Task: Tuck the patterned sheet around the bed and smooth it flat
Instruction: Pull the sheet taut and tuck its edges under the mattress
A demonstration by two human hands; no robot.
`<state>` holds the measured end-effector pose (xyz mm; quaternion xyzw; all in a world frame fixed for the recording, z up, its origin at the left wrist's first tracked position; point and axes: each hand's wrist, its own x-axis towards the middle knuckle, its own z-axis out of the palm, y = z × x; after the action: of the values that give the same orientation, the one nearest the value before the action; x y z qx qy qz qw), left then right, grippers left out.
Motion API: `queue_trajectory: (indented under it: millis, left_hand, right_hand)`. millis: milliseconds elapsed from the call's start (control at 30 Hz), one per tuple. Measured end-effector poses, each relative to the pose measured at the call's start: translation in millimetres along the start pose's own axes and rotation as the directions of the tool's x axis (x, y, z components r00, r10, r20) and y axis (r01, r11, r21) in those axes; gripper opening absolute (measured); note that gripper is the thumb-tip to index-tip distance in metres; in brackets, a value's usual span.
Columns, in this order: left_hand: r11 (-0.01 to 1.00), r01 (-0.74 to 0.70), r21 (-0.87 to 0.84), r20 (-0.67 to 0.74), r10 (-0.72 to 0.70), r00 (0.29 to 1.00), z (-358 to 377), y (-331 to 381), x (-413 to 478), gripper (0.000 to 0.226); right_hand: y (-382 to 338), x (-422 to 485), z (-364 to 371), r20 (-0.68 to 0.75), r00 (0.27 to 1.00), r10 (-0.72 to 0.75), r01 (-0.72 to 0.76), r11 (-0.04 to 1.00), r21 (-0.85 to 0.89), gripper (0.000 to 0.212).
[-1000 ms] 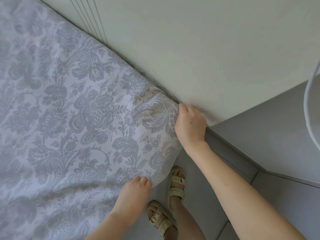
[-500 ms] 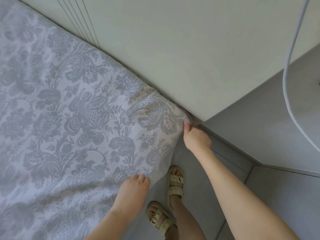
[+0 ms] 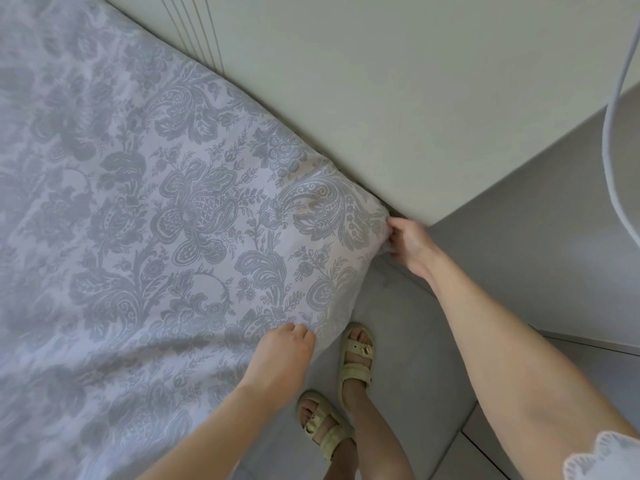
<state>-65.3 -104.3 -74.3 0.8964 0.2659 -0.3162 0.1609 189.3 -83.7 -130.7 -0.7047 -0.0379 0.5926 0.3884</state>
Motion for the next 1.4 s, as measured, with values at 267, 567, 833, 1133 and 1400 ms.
queue_trajectory:
  millis: [267, 567, 833, 1133, 1400]
  left_hand:
    - [0.962, 0.096, -0.254, -0.412, -0.197, 0.89, 31.4, -2.9, -23.1, 0.023]
    - [-0.119, 0.639, -0.76, 0.409, -0.852, 0.328, 137.6, -24.8, -162.5, 0.062]
    - [-0.925, -0.38, 0.018, 0.898, -0.152, 0.413, 242.4, -32.8, -211.0, 0.066]
    - [-0.832, -0.49, -0.258, 0.913, -0.375, 0.157, 265.4, -3.5, -203.6, 0.03]
    - [-0.541, -0.593, -0.596, 0.689, -0.724, -0.032, 194.4, 24.6, -286.4, 0.032]
  right_hand:
    - [14.7, -66.4, 34.5, -0.152, 0.869, -0.471, 0.048, 0.385, -0.922, 0.047]
    - [84.9, -152.4, 136.8, 0.599, 0.746, -0.29, 0.469, -0.41, -0.783, 0.047]
    - [108.8, -152.6, 222.4, 0.764, 0.645, 0.011, 0.452, -0.812, -0.369, 0.02]
    - [76.8, -150.0, 230.3, 0.682, 0.694, 0.231, 0.62, -0.674, -0.402, 0.039]
    - [69.0, -152.7, 253.3, 0.767, 0.629, 0.122, 0.626, -0.665, -0.408, 0.032]
